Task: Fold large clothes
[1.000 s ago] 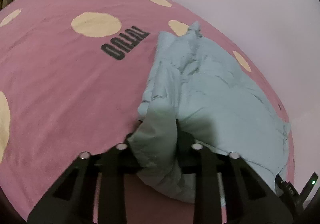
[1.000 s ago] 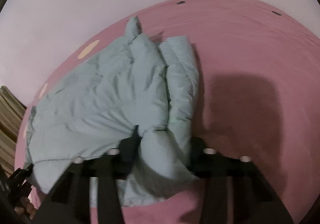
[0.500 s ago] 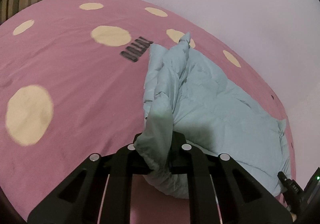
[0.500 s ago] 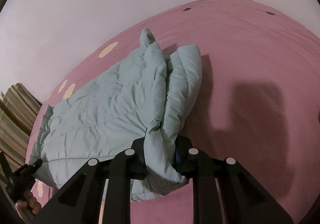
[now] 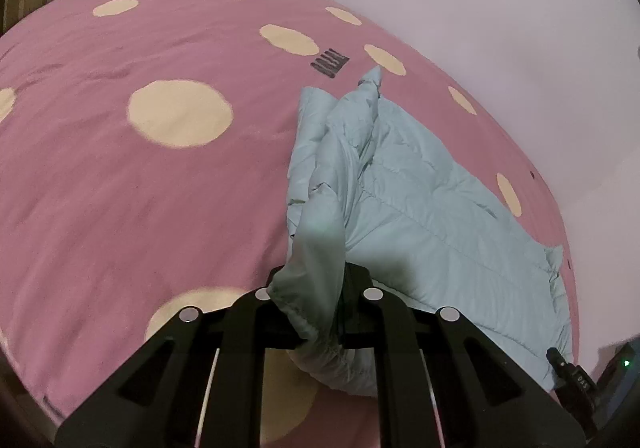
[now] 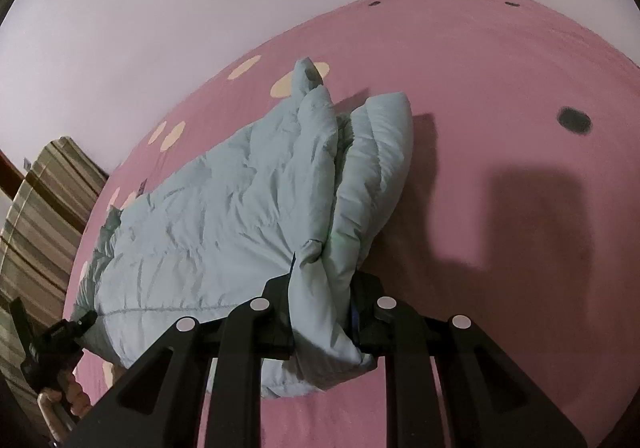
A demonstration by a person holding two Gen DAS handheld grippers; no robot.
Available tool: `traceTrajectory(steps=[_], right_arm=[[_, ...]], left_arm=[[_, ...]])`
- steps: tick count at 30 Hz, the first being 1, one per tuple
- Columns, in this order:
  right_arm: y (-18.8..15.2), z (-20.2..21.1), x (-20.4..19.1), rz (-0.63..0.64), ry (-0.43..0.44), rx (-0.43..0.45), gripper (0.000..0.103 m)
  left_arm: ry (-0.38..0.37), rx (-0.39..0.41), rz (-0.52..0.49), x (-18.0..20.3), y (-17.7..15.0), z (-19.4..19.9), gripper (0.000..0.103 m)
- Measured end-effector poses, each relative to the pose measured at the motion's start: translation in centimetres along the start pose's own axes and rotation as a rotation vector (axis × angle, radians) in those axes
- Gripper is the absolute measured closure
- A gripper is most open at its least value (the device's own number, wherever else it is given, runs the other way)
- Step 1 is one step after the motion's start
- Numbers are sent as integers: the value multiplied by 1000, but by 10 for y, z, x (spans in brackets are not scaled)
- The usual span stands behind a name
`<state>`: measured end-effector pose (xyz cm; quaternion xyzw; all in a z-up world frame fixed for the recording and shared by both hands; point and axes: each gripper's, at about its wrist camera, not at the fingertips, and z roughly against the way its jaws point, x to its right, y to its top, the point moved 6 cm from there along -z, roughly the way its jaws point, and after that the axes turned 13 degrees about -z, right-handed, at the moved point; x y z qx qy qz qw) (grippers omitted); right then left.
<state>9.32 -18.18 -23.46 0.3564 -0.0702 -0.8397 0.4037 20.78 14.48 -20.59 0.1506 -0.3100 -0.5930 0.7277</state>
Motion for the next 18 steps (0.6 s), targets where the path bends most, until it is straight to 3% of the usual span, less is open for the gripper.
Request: traceTrajectory(steps=[8, 18], right_arm=[[-27, 8, 12, 15, -10, -9, 85], [-29, 8, 13, 23, -15, -8, 83]], left_arm=[[10, -8, -3, -12, -32, 19, 92], [25, -13, -14, -15, -42, 16, 90]])
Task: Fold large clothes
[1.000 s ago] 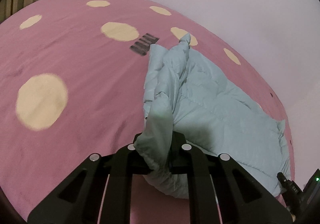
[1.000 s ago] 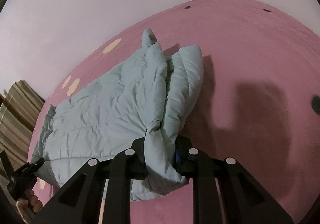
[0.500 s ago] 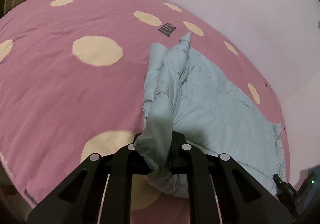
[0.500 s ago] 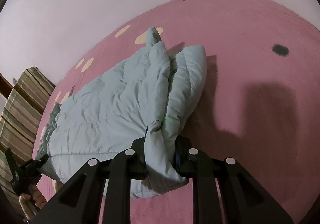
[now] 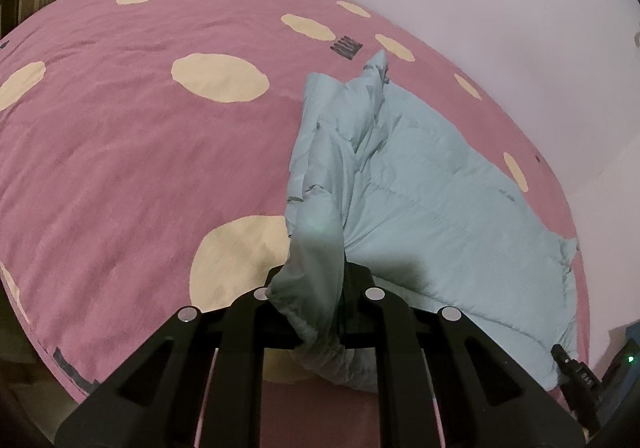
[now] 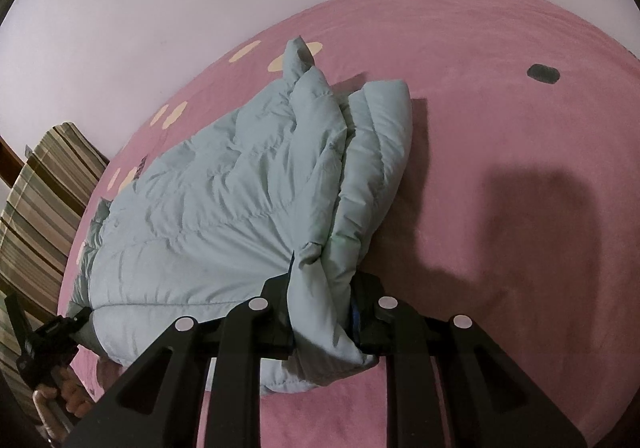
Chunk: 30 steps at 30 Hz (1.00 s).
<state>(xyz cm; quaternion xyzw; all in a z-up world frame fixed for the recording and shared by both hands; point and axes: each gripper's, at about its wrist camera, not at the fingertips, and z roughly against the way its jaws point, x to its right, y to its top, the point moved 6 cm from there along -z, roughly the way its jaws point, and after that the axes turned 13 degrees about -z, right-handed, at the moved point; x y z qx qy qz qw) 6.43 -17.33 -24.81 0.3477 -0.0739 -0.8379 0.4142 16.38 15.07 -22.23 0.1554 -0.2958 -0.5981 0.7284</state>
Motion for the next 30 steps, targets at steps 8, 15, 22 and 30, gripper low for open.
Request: traceTrajectory(steps=[8, 15, 22, 30], right_arm=[[2, 2, 5, 10, -25, 3, 71], [7, 15, 11, 0, -46, 18, 62], [20, 45, 21, 5, -126, 101, 56], [26, 60, -34, 112, -84, 139, 57]], left_arm=[[24, -8, -29, -2, -1, 1, 79], [67, -1, -64, -6, -2, 18, 51], [99, 13, -117, -21, -1, 50, 33], [121, 55, -128, -36, 25, 79, 27]])
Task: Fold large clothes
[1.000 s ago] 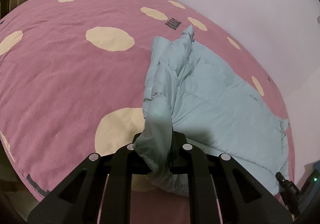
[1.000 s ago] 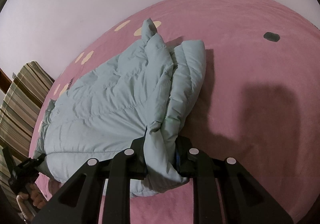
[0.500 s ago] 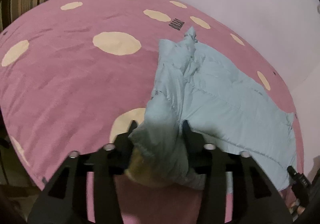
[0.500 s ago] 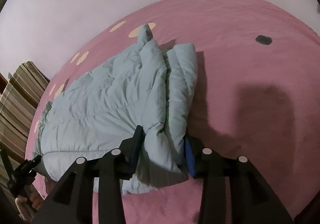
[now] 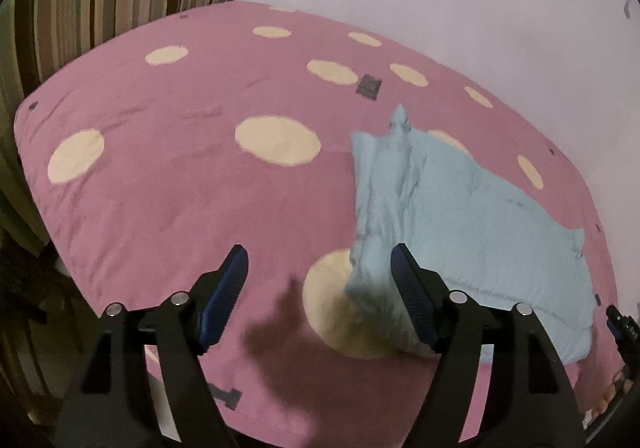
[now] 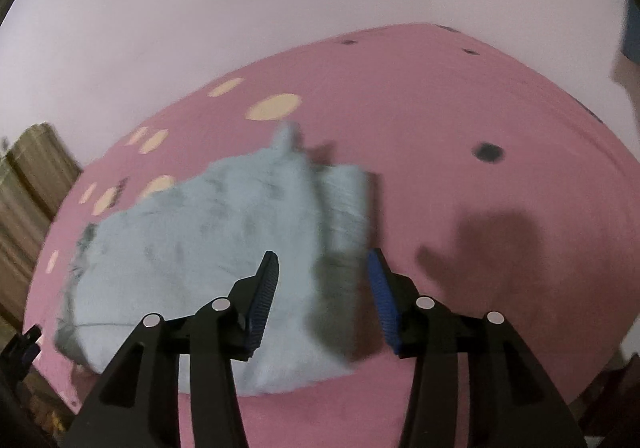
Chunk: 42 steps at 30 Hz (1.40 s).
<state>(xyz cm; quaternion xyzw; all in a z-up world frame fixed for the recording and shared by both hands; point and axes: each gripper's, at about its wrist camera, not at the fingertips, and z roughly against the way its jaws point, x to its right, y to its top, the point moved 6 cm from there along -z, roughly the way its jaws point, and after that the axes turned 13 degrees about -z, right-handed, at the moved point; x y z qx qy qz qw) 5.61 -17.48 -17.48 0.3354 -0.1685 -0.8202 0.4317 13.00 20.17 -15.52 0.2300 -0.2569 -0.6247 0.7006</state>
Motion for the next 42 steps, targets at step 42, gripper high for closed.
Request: traceTrajectory(steps=[42], right_arm=[[-82, -121, -146, 310, -26, -153, 67]], left_arm=[[-144, -273, -145, 45, 33, -161, 24]])
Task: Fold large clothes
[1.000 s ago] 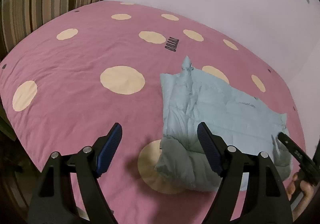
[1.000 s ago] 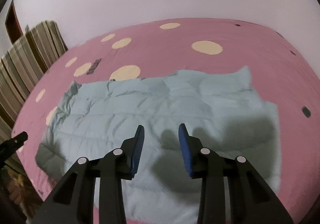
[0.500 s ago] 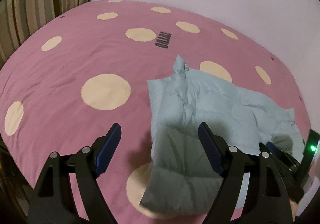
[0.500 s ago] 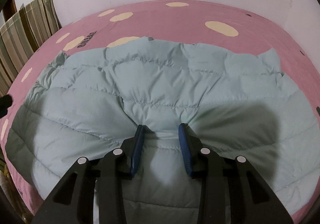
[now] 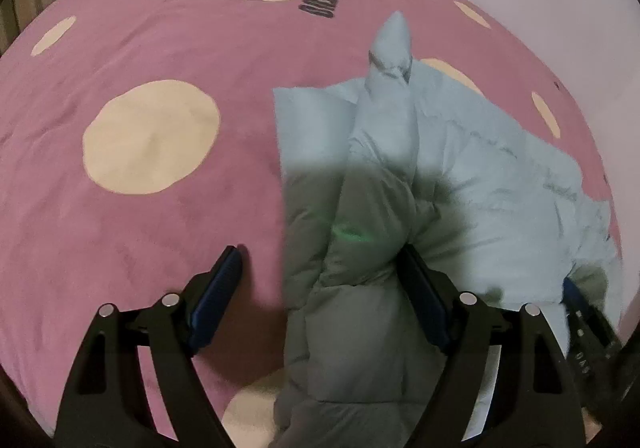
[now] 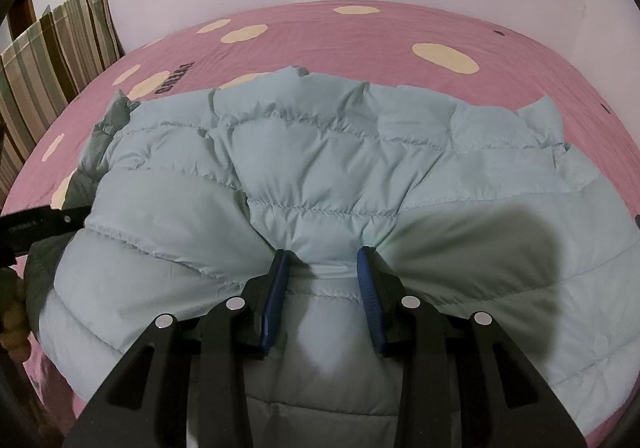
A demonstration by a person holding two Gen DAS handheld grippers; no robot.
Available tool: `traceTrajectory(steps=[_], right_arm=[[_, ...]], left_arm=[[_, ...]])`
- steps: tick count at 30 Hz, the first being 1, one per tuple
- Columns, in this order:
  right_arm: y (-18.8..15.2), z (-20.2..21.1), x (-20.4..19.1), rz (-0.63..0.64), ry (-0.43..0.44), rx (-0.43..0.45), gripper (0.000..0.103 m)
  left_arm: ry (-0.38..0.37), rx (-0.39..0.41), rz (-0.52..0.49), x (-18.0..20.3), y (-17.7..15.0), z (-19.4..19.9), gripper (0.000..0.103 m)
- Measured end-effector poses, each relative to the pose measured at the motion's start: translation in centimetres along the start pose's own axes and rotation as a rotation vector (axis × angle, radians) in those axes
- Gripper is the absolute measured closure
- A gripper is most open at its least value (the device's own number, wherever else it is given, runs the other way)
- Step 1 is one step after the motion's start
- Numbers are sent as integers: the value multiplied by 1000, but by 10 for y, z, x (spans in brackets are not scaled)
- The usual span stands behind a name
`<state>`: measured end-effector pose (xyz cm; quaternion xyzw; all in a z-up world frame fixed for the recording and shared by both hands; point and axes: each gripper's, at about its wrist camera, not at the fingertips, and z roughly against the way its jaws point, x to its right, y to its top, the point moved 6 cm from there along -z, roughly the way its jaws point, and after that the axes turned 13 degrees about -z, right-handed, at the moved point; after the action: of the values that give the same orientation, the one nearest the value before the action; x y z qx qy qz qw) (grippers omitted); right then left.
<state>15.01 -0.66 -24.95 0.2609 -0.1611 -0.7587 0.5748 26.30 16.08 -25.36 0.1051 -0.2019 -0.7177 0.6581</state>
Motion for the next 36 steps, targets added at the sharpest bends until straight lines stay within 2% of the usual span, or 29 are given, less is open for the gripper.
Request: traceTrajectory(steps=[2, 3, 4, 5, 6, 7, 9, 13, 19, 23, 27, 31, 36], right_arm=[[-1, 0, 0, 2, -2, 4, 67], [-1, -1, -1, 3, -3, 5, 67], [-1, -1, -1, 3, -4, 5, 67], [0, -2, 0, 3, -5, 6, 67], [0, -2, 0, 4, -5, 6, 67], [0, -2, 0, 5, -6, 6, 67], [0, -3, 0, 10, -12, 5, 67], [-3, -4, -2, 15, -23, 5, 67], [0, 1, -3, 6, -10, 3, 67], [8, 13, 0, -14, 13, 6, 67], [22, 30, 1, -38, 33, 46, 67], [24, 35, 4, -50, 41, 42, 67], [24, 54, 18, -68, 49, 68, 67]], left_arm=[[2, 14, -45, 6, 0, -1, 36], [-15, 17, -55, 10, 1, -1, 52], [-71, 20, -52, 15, 2, 0, 67], [-81, 25, -49, 17, 3, 1, 71], [-86, 33, -62, 20, 4, 4, 81], [-85, 43, -74, 24, 5, 8, 86], [-71, 58, -86, 28, 8, 19, 91], [-79, 117, -77, 36, 15, 51, 92], [-58, 216, -158, 68, 33, 105, 92], [-33, 224, -160, 73, 36, 111, 93], [-32, 225, -159, 73, 35, 114, 92], [-33, 228, -162, 74, 35, 114, 92], [-16, 249, -202, 96, 39, 128, 92]])
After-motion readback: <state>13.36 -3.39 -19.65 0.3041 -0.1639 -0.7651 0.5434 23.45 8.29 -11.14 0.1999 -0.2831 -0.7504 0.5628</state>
